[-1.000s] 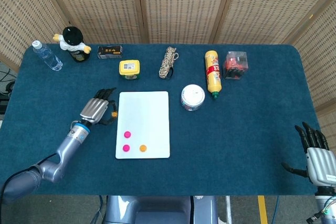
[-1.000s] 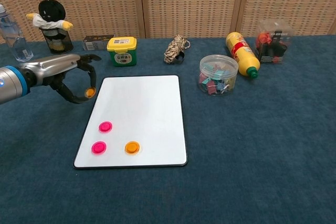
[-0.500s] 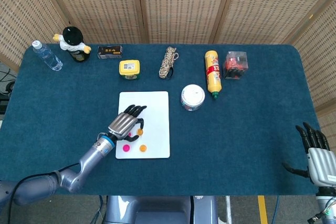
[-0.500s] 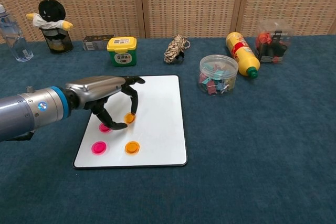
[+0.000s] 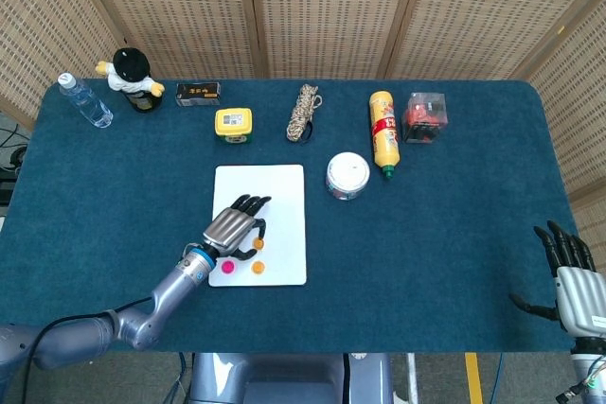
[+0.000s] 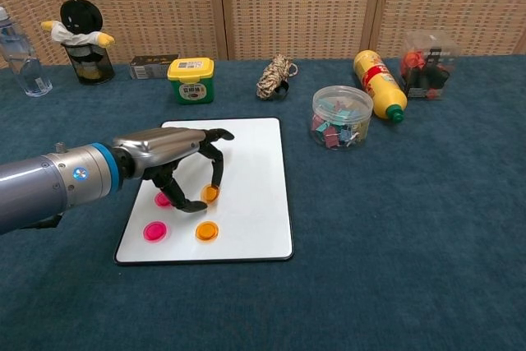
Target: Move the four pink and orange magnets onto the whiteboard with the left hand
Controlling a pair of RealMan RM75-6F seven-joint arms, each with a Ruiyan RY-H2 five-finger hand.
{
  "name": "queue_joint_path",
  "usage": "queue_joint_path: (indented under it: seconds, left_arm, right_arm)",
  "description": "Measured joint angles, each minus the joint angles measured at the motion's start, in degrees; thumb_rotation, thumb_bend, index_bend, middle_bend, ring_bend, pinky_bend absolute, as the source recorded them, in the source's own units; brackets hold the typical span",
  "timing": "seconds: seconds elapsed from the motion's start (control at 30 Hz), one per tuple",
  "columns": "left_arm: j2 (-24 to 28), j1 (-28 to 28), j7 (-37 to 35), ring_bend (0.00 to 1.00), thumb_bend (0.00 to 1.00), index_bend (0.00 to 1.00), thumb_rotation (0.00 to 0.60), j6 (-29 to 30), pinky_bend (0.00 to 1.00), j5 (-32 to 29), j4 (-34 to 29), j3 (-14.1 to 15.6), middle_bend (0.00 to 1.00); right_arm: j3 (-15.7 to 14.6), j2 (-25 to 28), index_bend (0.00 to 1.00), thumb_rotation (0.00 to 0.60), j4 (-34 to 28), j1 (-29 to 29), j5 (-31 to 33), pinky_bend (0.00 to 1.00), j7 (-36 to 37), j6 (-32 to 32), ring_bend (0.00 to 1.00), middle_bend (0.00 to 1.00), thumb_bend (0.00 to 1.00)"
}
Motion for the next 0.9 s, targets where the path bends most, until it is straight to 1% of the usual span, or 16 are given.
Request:
queue_joint_path:
  seconds: [0.47, 0.53, 0.6, 0.73, 0.9]
  left_arm:
    - [0.87, -0.22, 2.13, 0.0, 0.3, 0.57, 0.6, -0.19, 0.0, -2.67, -0.94, -0.07, 0.0]
    - [0.82, -0.32, 2.58, 0.0, 0.3, 0.53, 0.6, -0.29, 0.0, -3.01, -1.03, 0.02, 0.0]
    - [0.8, -0.41, 3.24, 0.0, 0.3, 0.46, 0.6, -0.31, 0.0, -3.5, -1.12, 0.1, 0.0]
    - [0.84, -0.51, 4.86, 0.0, 0.3, 0.35, 0.6, -0.19, 0.0, -4.67, -1.31, 0.27, 0.0]
    - [0.97, -0.63, 5.22, 0.0, 0.29, 0.29, 0.6, -0.26, 0.0, -5.76, -2.01, 0.29, 0.0]
  right_arm:
    - [-0.02, 0.01, 0.0, 0.6, 0.0, -0.01, -0.03, 0.0, 0.04, 0.02, 0.0, 0.0, 0.0]
    - [-0.01, 0.01, 0.0, 0.6, -0.01, -0.02, -0.03, 0.0, 0.12, 0.04, 0.0, 0.0, 0.0]
    - [-0.01, 0.04, 0.0, 0.6, 0.02, -0.03, 0.0, 0.0, 0.09, 0.04, 0.0, 0.0, 0.0]
    - [0.0, 0.12, 0.0, 0.6, 0.03, -0.07, 0.02, 0.0, 0.24, 0.07, 0.0, 0.0, 0.0]
    - [-0.03, 0.11, 0.0, 0.6, 0.09, -0.08, -0.12, 0.0, 0.22, 0.15, 0.0, 0.0, 0.0]
